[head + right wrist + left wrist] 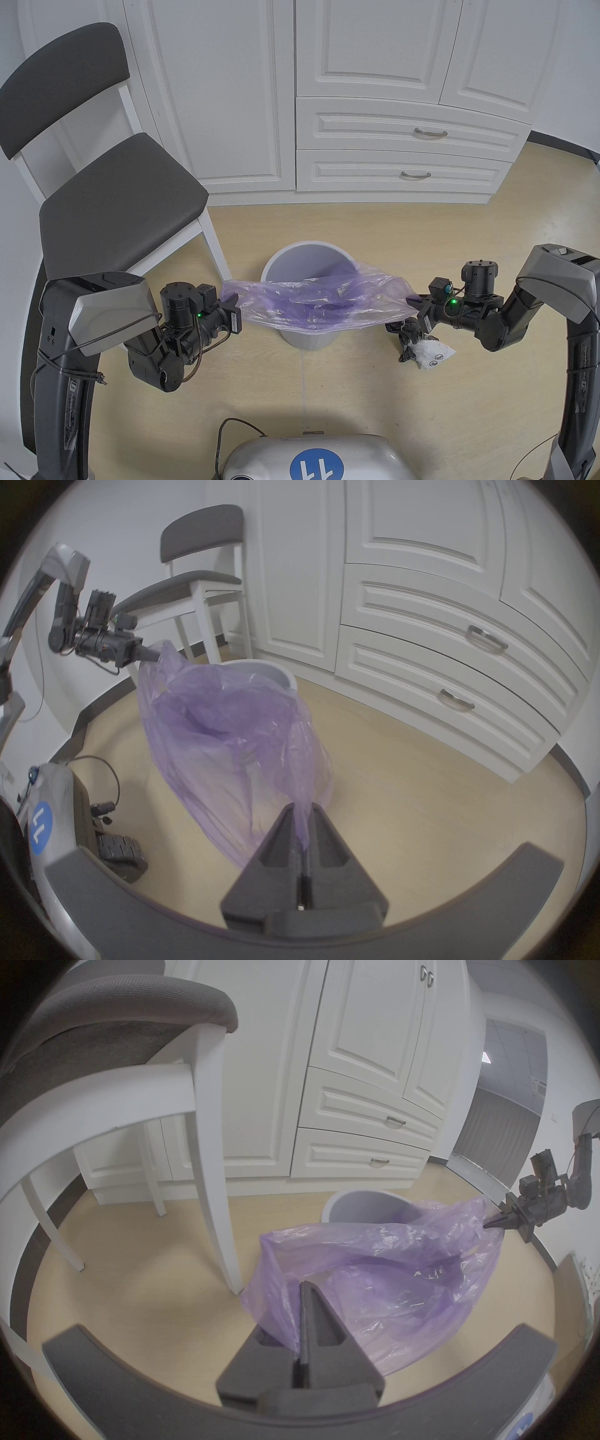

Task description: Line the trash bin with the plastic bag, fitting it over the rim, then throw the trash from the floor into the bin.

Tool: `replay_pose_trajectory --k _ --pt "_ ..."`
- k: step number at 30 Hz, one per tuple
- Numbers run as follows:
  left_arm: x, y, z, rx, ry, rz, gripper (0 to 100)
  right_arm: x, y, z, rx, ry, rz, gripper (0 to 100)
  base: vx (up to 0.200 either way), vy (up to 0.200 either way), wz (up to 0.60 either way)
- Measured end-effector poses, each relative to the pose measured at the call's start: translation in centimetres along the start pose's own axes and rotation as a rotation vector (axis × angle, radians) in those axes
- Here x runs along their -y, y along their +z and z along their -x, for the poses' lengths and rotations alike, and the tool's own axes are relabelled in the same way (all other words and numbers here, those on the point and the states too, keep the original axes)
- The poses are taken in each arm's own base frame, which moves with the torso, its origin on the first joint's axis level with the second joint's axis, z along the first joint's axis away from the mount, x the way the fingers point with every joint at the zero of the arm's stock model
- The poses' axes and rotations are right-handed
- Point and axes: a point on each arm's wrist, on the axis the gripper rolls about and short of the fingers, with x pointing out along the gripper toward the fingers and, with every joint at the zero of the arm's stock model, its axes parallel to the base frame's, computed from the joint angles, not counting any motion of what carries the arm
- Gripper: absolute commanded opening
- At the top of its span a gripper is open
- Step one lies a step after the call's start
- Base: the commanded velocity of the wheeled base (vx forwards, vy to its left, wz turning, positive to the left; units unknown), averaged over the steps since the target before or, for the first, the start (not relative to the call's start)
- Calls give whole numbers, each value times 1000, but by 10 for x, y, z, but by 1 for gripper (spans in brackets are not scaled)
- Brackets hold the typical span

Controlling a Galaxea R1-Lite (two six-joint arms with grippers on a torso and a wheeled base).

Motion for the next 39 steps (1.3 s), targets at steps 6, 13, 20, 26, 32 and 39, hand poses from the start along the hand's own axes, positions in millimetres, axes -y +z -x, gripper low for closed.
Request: replay_pose_trajectory --k 6,13,20,26,32,39 --pt "0 -6 6 -54 -5 2 0 -6 -4 5 -23 18 25 0 0 0 0" --pt "-2 0 19 -96 -50 7 0 -5 -6 11 -39 20 52 0 0 0 0" --pt "-5 11 30 -89 -49 3 0 -3 -3 21 -39 19 68 0 0 0 0" --pt "-2 4 29 -109 -57 2 0 -7 -5 22 -50 30 90 0 0 0 0" --pt "6 -10 25 -144 -77 -1 0 -21 -12 16 -86 82 98 0 0 0 0" --pt "7 -23 9 -131 -64 6 0 -25 -20 1 -103 82 92 0 0 0 0"
